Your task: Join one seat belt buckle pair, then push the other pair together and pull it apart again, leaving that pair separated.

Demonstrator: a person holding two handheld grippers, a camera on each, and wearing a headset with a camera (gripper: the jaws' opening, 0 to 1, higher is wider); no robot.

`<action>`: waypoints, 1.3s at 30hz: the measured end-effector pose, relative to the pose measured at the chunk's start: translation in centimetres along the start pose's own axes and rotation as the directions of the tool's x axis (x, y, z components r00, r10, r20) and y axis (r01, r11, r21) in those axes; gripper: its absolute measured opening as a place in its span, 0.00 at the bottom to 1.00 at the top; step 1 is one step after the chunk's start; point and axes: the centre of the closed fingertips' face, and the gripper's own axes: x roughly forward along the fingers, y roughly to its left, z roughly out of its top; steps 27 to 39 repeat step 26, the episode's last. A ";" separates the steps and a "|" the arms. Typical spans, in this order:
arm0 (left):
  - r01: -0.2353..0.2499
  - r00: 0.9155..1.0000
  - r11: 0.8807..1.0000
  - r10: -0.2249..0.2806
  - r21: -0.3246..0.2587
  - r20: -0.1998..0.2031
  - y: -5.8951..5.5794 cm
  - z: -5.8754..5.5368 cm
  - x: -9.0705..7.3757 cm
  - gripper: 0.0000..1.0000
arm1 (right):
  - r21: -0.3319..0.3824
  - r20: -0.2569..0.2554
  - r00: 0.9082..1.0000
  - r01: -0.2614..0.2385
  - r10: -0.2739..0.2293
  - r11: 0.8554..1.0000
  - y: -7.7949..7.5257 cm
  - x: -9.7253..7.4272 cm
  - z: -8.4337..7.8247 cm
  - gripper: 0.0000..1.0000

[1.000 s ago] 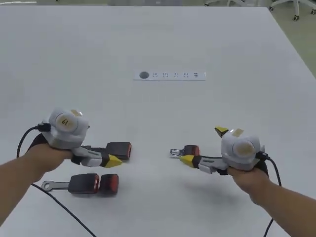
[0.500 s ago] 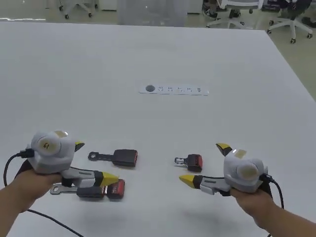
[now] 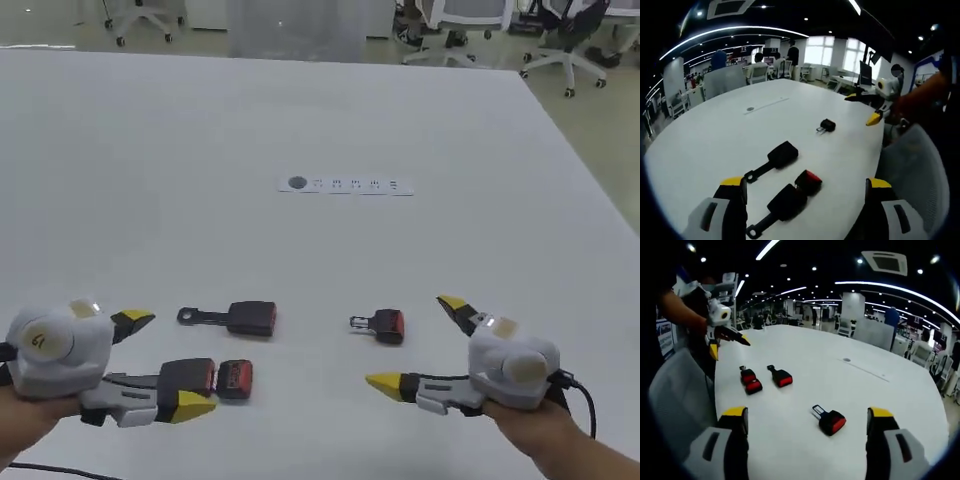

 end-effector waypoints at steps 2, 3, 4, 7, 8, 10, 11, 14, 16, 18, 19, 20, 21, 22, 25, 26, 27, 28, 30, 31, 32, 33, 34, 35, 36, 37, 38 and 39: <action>0.002 1.000 1.000 -0.002 0.009 0.008 -0.2 0.0 -0.3 1.00 | 0.003 0.005 1.000 -0.008 0.008 1.000 0.3 -0.7 0.1 1.00; 0.002 1.000 1.000 -0.002 0.007 0.012 -0.3 0.0 -0.4 1.00 | 0.002 0.010 1.000 -0.014 0.014 1.000 0.6 -1.0 0.1 1.00; 0.004 1.000 1.000 -0.004 0.002 0.018 -0.3 0.1 -0.5 1.00 | -0.002 0.010 1.000 -0.015 0.015 1.000 0.8 -1.2 0.0 1.00; 0.009 1.000 1.000 -0.009 0.005 0.008 -0.8 -0.6 -0.4 1.00 | -0.002 0.007 1.000 -0.018 0.018 1.000 1.2 -1.8 -0.2 1.00; 0.008 1.000 1.000 -0.008 0.006 0.006 -0.8 -0.7 -0.4 1.00 | 0.000 0.006 1.000 -0.016 0.016 1.000 1.3 -2.0 -0.3 1.00; 0.004 1.000 1.000 -0.004 0.001 0.007 -1.0 -0.9 -0.6 1.00 | 0.003 0.006 1.000 -0.013 0.013 1.000 1.5 -2.3 -0.5 1.00; 0.000 1.000 1.000 0.000 -0.001 0.012 -1.1 -0.8 -0.7 1.00 | 0.007 0.008 1.000 -0.012 0.012 1.000 1.6 -2.4 -0.5 1.00; -0.016 0.999 1.000 0.016 -0.010 0.028 -1.1 -0.8 -0.9 1.00 | 0.014 0.012 1.000 -0.010 0.010 1.000 2.0 -2.5 -0.6 1.00; -0.030 0.999 0.999 0.030 -0.015 0.027 -1.0 -1.1 -0.9 1.00 | 0.009 0.007 1.000 -0.013 0.013 1.000 2.5 -2.5 -0.7 1.00; -0.046 0.999 0.999 0.046 -0.023 0.024 -1.0 -1.4 -0.8 1.00 | 0.008 0.001 1.000 -0.009 0.009 1.000 2.8 -2.4 -0.9 1.00; -0.053 0.998 0.998 0.054 -0.027 0.024 -1.0 -1.5 -0.8 1.00 | 0.019 -0.001 1.000 -0.006 0.006 1.000 2.9 -2.3 -1.1 1.00; -0.060 0.998 0.998 0.061 -0.036 0.031 -1.1 -1.5 -0.7 1.00 | 0.025 -0.004 1.000 -0.003 0.003 1.000 2.9 -2.3 -1.2 1.00; -0.063 0.997 0.997 0.065 -0.044 0.037 -1.1 -1.6 -0.7 1.00 | 0.028 -0.007 1.000 0.003 -0.003 1.000 3.0 -2.2 -1.4 1.00; -0.070 0.997 0.996 0.072 -0.052 0.042 -1.2 -1.6 -0.7 1.00 | 0.031 -0.009 1.000 0.006 -0.006 1.000 3.1 -2.2 -1.6 1.00; -0.084 0.995 0.995 0.087 -0.059 0.049 -1.5 -1.7 -0.7 1.00 | 0.041 -0.009 1.000 0.008 -0.007 0.999 3.5 -2.1 -1.9 1.00; -0.087 0.995 0.994 0.090 -0.061 0.050 -1.6 -1.8 -0.7 1.00 | 0.039 -0.011 1.000 0.009 -0.009 0.999 3.7 -2.1 -2.0 1.00; -0.087 0.995 0.994 0.090 -0.061 0.050 -1.6 -1.8 -0.7 1.00 | 0.039 -0.011 1.000 0.009 -0.009 0.999 3.7 -2.1 -2.0 1.00; -0.087 0.995 0.994 0.090 -0.061 0.050 -1.6 -1.8 -0.7 1.00 | 0.039 -0.011 1.000 0.009 -0.009 0.999 3.7 -2.1 -2.0 1.00; -0.087 0.995 0.994 0.090 -0.061 0.050 -1.6 -1.8 -0.7 1.00 | 0.039 -0.011 1.000 0.009 -0.009 0.999 3.7 -2.1 -2.0 1.00; -0.087 0.995 0.994 0.090 -0.061 0.050 -1.6 -1.8 -0.7 1.00 | 0.039 -0.011 1.000 0.009 -0.009 0.999 3.7 -2.1 -2.0 1.00; -0.087 0.995 0.994 0.090 -0.061 0.050 -1.6 -1.8 -0.7 1.00 | 0.039 -0.011 1.000 0.009 -0.009 0.999 3.7 -2.1 -2.0 1.00; -0.087 0.995 0.994 0.090 -0.061 0.050 -1.6 -1.8 -0.7 1.00 | 0.039 -0.011 1.000 0.009 -0.009 0.999 3.7 -2.1 -2.0 1.00; -0.087 0.995 0.994 0.090 -0.061 0.050 -1.6 -1.8 -0.7 1.00 | 0.039 -0.011 1.000 0.009 -0.009 0.999 3.7 -2.1 -2.0 1.00; -0.087 0.995 0.994 0.090 -0.061 0.050 -1.6 -1.8 -0.7 1.00 | 0.039 -0.011 1.000 0.009 -0.009 0.999 3.7 -2.1 -2.0 1.00; -0.087 0.995 0.994 0.090 -0.061 0.050 -1.6 -1.8 -0.7 1.00 | 0.039 -0.011 1.000 0.009 -0.009 0.999 3.7 -2.1 -2.0 1.00; -0.087 0.995 0.994 0.090 -0.061 0.050 -1.6 -1.8 -0.7 1.00 | 0.039 -0.011 1.000 0.009 -0.009 0.999 3.7 -2.1 -2.0 1.00; -0.087 0.995 0.994 0.090 -0.061 0.050 -1.6 -1.8 -0.7 1.00 | 0.039 -0.011 1.000 0.009 -0.009 0.999 3.7 -2.1 -2.0 1.00; -0.087 0.995 0.994 0.090 -0.061 0.050 -1.6 -1.8 -0.7 1.00 | 0.039 -0.011 1.000 0.009 -0.009 0.999 3.7 -2.1 -2.0 1.00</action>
